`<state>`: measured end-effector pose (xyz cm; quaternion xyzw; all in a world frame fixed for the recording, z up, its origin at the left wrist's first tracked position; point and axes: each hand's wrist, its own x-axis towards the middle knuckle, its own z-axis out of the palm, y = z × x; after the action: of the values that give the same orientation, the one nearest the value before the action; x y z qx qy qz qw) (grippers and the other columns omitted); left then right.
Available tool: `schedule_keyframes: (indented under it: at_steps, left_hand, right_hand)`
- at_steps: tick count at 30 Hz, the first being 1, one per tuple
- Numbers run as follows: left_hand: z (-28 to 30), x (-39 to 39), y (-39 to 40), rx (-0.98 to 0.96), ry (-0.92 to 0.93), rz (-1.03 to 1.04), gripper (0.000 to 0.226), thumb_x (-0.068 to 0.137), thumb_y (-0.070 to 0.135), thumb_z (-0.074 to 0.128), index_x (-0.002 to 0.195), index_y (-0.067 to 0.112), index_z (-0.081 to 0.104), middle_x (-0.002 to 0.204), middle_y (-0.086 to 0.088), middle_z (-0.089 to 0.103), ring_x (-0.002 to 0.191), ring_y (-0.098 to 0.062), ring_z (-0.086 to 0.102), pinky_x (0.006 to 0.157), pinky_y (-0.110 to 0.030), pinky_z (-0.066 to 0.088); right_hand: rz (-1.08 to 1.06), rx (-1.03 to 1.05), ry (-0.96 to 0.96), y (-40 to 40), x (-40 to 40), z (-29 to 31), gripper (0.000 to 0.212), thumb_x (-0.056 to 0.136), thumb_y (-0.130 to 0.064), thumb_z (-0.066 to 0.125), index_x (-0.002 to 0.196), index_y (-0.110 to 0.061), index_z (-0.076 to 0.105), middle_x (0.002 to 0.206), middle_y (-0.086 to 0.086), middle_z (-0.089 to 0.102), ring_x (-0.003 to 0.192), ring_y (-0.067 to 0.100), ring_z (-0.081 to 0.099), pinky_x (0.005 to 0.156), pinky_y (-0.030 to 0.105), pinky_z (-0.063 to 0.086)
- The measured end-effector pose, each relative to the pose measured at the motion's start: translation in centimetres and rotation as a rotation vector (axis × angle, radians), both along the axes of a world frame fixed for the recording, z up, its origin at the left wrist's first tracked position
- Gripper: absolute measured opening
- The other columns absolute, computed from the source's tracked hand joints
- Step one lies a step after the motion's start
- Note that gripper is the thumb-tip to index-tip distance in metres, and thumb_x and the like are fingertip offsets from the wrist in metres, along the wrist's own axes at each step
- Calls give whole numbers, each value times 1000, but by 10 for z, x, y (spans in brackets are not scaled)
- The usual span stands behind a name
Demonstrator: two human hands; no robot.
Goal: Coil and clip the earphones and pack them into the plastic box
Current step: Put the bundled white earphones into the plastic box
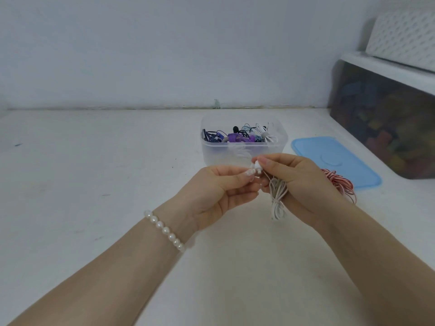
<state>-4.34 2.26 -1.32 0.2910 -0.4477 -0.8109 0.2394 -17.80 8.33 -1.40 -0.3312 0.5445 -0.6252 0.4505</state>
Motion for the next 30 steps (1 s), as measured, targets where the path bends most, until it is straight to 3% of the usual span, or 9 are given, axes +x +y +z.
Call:
schedule_keyframes:
  at_steps: [4,10,14,18,27,30]
  left_hand:
    - [-1,-1,-3,87,28,38,15,84,3,55,75,2,67,63,-6,68,53,-8,65,54,-20,56]
    - [-2,-2,-6,158,61,69,14,86,5,54,86,-1,66,58,-3,62,45,-5,55,49,-16,52]
    - [-2,-2,-6,146,90,73,11,76,3,59,84,-1,65,62,-5,67,52,-7,63,52,-18,54]
    - [-1,0,-6,161,122,112,10,74,-2,59,82,-2,65,64,-8,69,56,-10,66,56,-19,56]
    - [0,-1,-7,199,161,158,13,81,-8,53,88,-8,64,69,-11,69,60,-12,68,61,-21,57]
    - [1,-1,-5,185,138,152,13,81,-6,54,90,-7,65,68,-10,69,59,-11,67,60,-21,57]
  right_hand:
    - [17,-35,-10,1,0,2,24,64,-16,64,83,-1,63,62,8,61,48,12,52,49,21,46]
    - [-31,-70,-25,1,1,5,16,66,-15,63,77,-5,63,56,3,57,47,11,46,46,22,41]
    - [-46,-69,9,1,1,3,2,76,-8,62,77,-6,63,56,3,60,49,12,50,48,23,43]
    - [-57,-51,44,2,1,2,11,70,-15,65,78,-8,63,59,4,65,50,13,57,50,24,45]
    - [-91,-88,138,3,3,5,7,76,-12,63,80,-7,62,68,7,65,53,12,58,51,24,45]
    - [-97,-128,186,3,5,4,14,67,-18,67,78,-9,65,69,7,64,53,11,57,52,26,44]
